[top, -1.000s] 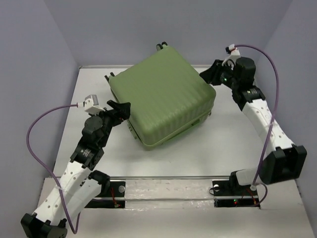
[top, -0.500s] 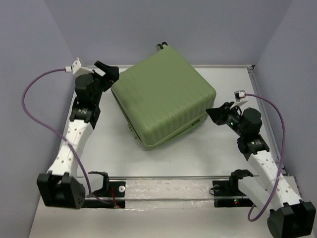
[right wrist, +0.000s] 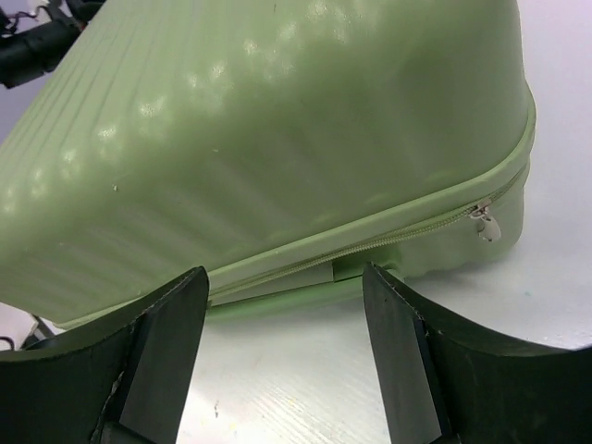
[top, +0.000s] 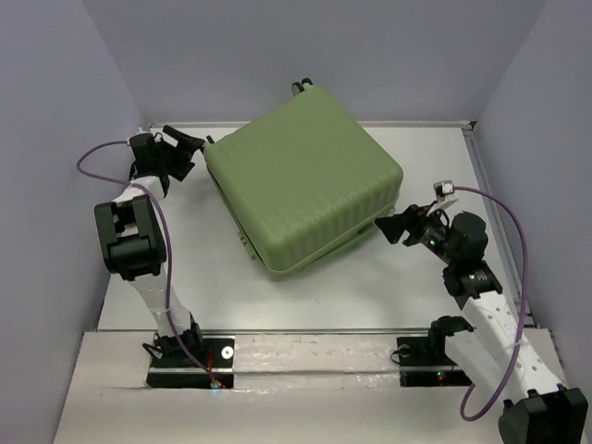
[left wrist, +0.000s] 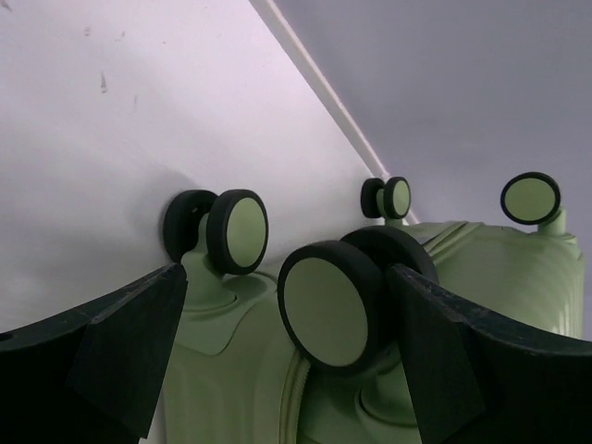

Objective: Pack the luggage

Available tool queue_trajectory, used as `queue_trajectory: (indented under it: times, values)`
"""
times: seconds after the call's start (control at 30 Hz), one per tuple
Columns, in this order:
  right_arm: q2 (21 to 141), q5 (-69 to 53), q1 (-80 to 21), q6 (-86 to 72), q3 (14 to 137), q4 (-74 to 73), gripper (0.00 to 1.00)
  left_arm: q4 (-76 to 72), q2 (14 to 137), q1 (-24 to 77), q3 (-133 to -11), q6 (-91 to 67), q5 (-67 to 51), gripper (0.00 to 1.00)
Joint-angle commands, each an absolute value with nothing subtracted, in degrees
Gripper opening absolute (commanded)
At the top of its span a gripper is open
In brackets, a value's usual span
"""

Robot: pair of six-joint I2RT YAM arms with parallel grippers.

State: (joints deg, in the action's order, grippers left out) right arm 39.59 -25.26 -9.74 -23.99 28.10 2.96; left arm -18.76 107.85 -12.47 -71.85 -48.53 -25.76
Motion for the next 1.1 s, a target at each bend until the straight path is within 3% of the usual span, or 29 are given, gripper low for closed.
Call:
queue_trajectory:
  times: [0.0,0.23,0.6,1.07]
  values:
    - [38.6,-29.0,-9.8,-24.2,27.8,4.7,0.74,-31.8,109.9,-12.2,-73.9,-55.5,-35.3,0.99]
    - [40.0,-29.0,-9.8,-24.2,27.8,5.2,0.74,-51.3,115.9,-10.7,-69.9,-69.7,-36.3,0.99]
    - [40.1,-30.7,-9.8,-25.0,27.3,5.2,0.74,-65.6,120.0,-7.3,-72.2,-81.0,-31.9,0.99]
    - [36.9,-30.5,-9.8,-25.1,26.3,2.9,0.75,-60.6,115.9,-6.8,-86.8,-80.0,-33.0,0.99]
